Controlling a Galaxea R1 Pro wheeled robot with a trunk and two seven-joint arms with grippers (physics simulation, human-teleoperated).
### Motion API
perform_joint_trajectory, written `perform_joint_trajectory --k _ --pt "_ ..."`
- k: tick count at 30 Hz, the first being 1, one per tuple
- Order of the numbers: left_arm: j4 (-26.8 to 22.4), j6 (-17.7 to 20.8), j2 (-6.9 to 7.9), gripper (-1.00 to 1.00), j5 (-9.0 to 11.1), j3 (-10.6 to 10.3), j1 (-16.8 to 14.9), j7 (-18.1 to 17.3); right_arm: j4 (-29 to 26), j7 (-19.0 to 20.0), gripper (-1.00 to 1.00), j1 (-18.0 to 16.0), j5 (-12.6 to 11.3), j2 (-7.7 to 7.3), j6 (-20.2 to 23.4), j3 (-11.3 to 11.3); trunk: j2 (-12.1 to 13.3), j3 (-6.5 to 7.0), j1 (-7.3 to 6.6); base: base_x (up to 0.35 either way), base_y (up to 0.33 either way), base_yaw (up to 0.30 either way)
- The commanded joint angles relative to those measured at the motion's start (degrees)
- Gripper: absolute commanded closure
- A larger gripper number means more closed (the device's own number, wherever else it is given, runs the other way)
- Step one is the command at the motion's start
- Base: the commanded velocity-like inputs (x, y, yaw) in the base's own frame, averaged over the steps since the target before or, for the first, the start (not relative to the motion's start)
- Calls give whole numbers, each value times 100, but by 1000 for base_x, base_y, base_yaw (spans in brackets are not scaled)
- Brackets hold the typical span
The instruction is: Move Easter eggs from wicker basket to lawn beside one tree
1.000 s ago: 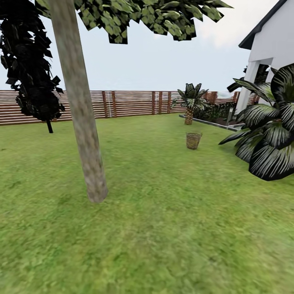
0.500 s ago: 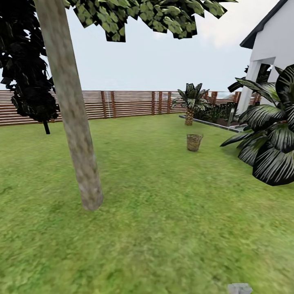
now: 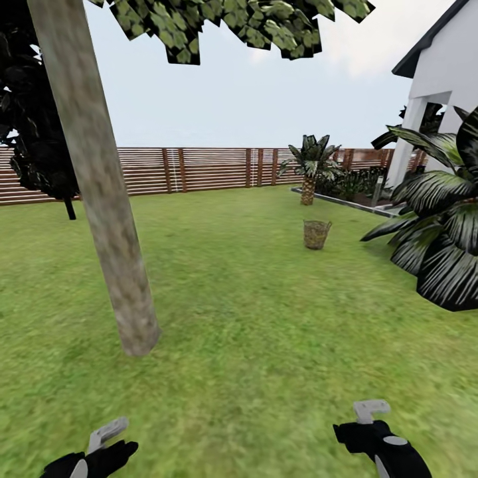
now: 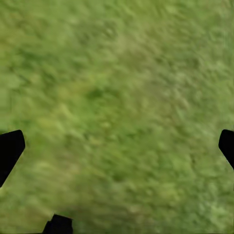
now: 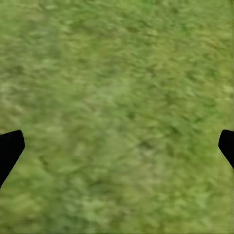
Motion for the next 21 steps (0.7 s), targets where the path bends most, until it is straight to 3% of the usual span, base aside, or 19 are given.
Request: perform_joint_trajectory --k 1,6,8,10,12,15,18,19,21 --pt "-21 -9 8 -100 -130 26 -4 4 42 -6 -100 -4 2 -5 30 0 -3 -6 3 338 -3 0" --pt "-248 -131 105 -100 -289 64 -5 -18 467 -17 -100 -4 54 -65 -32 -11 -3 -6 3 338 -1 0" --pt "-678 119 170 -100 -289 53 -5 -7 563 -165 -100 -122 49 -87 71 -19 -3 -6 3 338 0 0" --pt "-506 384 159 -100 -318 -1 -10 22 1196 -548 -100 -462 22 -93 111 -26 -3 -6 3 338 0 0" --pt "-42 472 165 -100 -327 -30 -40 30 2449 -779 -100 -1026 -11 -91 -105 -26 -3 -6 3 338 -2 0" --pt "474 473 182 -100 -323 -34 -151 34 3156 -854 -100 -1355 -6 -52 -604 -5 -3 -6 3 338 -39 0" --pt "1728 64 198 -100 -328 -36 -795 41 3303 -869 -100 -1447 2 -8 -711 21 -3 -6 3 338 -66 0" --pt "2484 -295 225 -100 -328 -36 -1204 41 3322 -867 -100 -1459 0 -7 -724 27 -3 -6 3 338 -72 0" --pt "3312 -757 283 -100 -330 -36 -1703 42 3333 -860 -100 -1466 -4 -15 -737 28 -3 -6 3 338 -73 0"
